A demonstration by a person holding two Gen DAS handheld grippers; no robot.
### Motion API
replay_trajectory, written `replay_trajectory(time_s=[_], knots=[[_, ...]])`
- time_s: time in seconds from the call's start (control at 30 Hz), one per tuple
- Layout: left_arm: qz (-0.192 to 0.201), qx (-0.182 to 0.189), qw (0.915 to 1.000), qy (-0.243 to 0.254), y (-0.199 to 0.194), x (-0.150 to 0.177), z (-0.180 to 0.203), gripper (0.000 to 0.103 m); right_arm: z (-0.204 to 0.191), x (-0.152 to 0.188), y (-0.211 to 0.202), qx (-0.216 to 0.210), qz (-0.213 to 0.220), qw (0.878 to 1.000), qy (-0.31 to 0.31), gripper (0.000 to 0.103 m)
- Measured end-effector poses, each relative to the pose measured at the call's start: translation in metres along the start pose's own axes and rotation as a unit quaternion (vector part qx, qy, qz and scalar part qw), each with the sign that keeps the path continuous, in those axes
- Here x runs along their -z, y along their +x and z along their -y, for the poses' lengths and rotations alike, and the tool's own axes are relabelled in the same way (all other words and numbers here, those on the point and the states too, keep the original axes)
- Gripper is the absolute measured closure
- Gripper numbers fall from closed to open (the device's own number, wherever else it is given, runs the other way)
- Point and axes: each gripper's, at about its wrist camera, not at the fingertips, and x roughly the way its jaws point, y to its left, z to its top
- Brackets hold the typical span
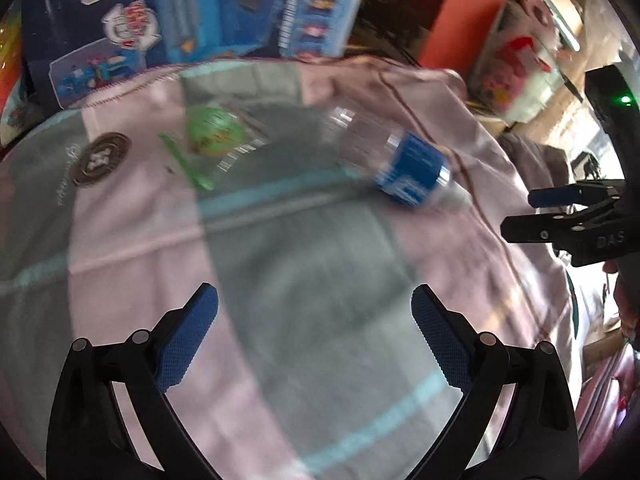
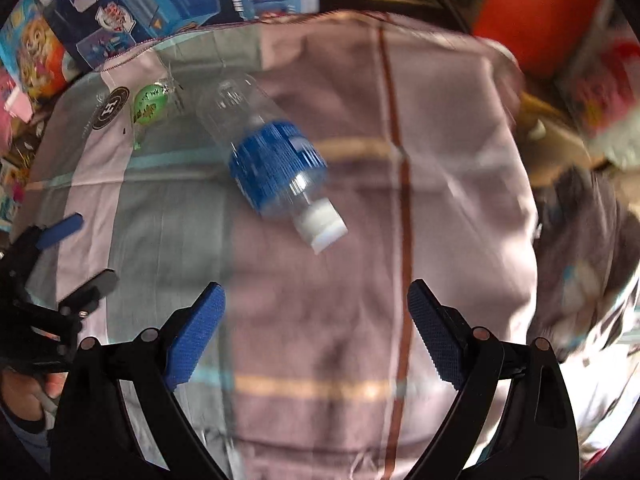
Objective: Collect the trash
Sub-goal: 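Move both open tools back over the table items, then grasp the clear water bottle with the right tool while the left grasps the green candy wrapper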
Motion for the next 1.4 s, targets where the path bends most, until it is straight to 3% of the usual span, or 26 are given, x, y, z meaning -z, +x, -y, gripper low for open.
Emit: replay_trajectory(time_s=[0.17,0.4,0.43,0.5,0.77,0.97,1.03,1.1,1.17,1.23,1.27,1.4], knots=[[0.015,-0.004,0.9999,0.006,0.005,-0.024,-0.036,0.006,-0.023,-0.047,0.025,0.02,-0.015,0.999,-0.035,0.015],[0.016,-0.017,0.9992,0.032,0.021,-0.06,-0.07,0.006,-0.038,-0.084,0.062,0.045,-0.029,0.995,-0.079,0.015],[0.017,-0.02,0.999,0.036,0.025,-0.067,-0.073,0.006,-0.039,-0.087,0.067,0.043,-0.03,0.995,-0.083,0.016],[0.015,-0.014,0.9989,0.041,0.033,-0.078,-0.077,0.006,-0.042,-0.092,0.075,0.04,-0.032,0.995,-0.089,0.037],[-0.002,-0.023,0.9947,0.1,0.076,-0.107,-0.062,0.006,-0.039,-0.107,0.081,0.027,-0.02,0.997,-0.075,0.037],[-0.014,-0.052,0.9881,0.144,0.103,-0.104,-0.047,0.006,-0.028,-0.107,0.082,0.02,-0.014,0.998,-0.052,0.037],[-0.005,-0.064,0.9883,0.138,0.101,-0.101,-0.047,0.02,-0.025,-0.1,0.08,0.025,-0.007,0.998,-0.052,0.037],[-0.008,-0.059,0.9902,0.126,0.1,-0.101,-0.048,0.044,-0.023,-0.095,0.078,0.027,-0.001,0.999,-0.045,0.037],[-0.008,-0.058,0.9919,0.113,0.097,-0.1,-0.049,0.048,-0.018,-0.087,0.075,0.026,0.002,0.999,-0.034,0.037],[-0.007,-0.069,0.9918,0.107,0.093,-0.095,-0.048,0.058,-0.012,-0.078,0.071,0.025,0.005,0.999,-0.02,0.037],[-0.008,-0.067,0.9929,0.098,0.09,-0.092,-0.047,0.072,-0.012,-0.077,0.069,0.022,0.005,1.0,-0.016,0.037],[-0.011,-0.05,0.9949,0.087,0.079,-0.079,-0.034,0.072,-0.001,-0.055,0.059,0.011,0.007,1.0,-0.001,0.037]])
